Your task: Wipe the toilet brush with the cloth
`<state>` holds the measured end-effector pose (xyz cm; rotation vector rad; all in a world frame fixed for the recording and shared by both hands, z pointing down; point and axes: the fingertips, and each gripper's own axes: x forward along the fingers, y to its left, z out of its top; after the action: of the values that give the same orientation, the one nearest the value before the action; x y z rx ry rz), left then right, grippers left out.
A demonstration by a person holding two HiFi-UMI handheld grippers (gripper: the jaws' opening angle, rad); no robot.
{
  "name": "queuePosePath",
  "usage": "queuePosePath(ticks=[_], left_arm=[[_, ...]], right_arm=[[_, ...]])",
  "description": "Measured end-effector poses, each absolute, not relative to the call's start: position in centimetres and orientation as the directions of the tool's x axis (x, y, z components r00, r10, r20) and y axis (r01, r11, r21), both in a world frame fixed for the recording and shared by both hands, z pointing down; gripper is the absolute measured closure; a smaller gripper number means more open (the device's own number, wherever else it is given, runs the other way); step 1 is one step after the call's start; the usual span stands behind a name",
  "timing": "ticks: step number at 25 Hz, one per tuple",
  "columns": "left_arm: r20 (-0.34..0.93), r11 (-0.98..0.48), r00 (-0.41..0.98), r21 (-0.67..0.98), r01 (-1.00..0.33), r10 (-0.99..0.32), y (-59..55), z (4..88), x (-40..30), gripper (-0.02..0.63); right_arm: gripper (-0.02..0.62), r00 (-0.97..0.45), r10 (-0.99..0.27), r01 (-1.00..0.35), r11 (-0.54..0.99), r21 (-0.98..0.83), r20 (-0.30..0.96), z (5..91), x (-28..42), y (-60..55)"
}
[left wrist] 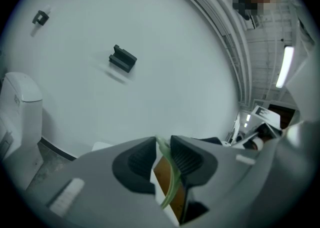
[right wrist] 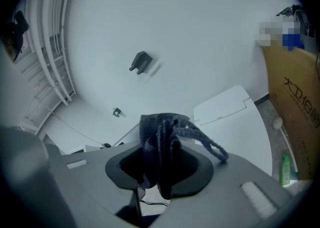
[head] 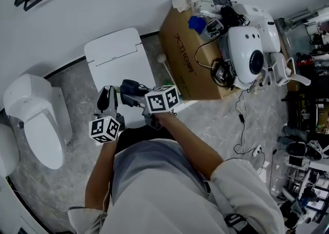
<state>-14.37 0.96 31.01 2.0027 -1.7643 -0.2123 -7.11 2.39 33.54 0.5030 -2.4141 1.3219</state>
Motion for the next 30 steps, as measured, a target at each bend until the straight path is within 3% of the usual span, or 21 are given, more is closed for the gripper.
queuePosePath(ticks=[13, 30], left_arm=[[0.231, -0.096, 0.175, 0.316, -0.944, -0.957, 1.4, 30.1, -14.8, 0.606], [0.219, -0.093, 0.182, 0.364, -0.927, -0.959, 4.2, 23.0, -16.2, 0.606]], right_arm=[[0.485, -0.883, -0.232, -0.465, 0.55, -0.694, 0.408, 30.7, -5.5, 0.6], [0.485, -0.851, -0.301, -0.511, 0.663, -0.548, 0.43, 27.0, -2.3, 0.5]])
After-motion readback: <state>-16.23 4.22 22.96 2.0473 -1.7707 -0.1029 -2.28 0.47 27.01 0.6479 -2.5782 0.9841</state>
